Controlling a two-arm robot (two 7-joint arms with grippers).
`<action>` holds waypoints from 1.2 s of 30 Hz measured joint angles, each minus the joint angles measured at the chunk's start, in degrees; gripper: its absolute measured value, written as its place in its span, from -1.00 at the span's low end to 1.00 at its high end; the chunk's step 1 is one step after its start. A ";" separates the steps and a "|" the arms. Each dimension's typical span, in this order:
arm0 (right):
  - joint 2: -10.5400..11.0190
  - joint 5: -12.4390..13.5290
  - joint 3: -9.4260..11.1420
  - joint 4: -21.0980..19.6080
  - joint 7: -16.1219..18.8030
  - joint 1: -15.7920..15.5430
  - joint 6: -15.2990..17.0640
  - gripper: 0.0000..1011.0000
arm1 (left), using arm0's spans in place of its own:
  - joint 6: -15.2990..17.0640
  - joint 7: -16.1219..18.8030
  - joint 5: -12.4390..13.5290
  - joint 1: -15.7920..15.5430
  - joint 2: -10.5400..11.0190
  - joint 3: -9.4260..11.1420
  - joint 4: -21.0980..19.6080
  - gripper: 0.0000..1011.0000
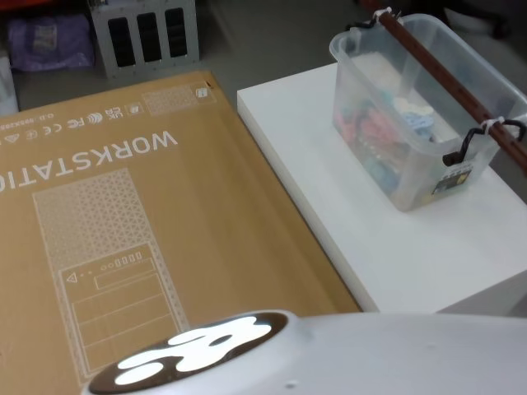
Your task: Use one hand to grasp the basket and place it at the designated location.
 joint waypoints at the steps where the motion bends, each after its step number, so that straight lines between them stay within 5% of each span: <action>1: -0.01 -0.02 -0.01 -0.01 0.00 0.01 0.00 0.98 | 0.00 0.00 0.00 0.00 0.00 0.00 0.00 -1.00; 36: 1.47 -0.75 0.86 -1.62 -0.68 -1.11 0.69 0.98 | 0.00 0.00 0.00 0.00 0.01 0.00 0.00 -1.00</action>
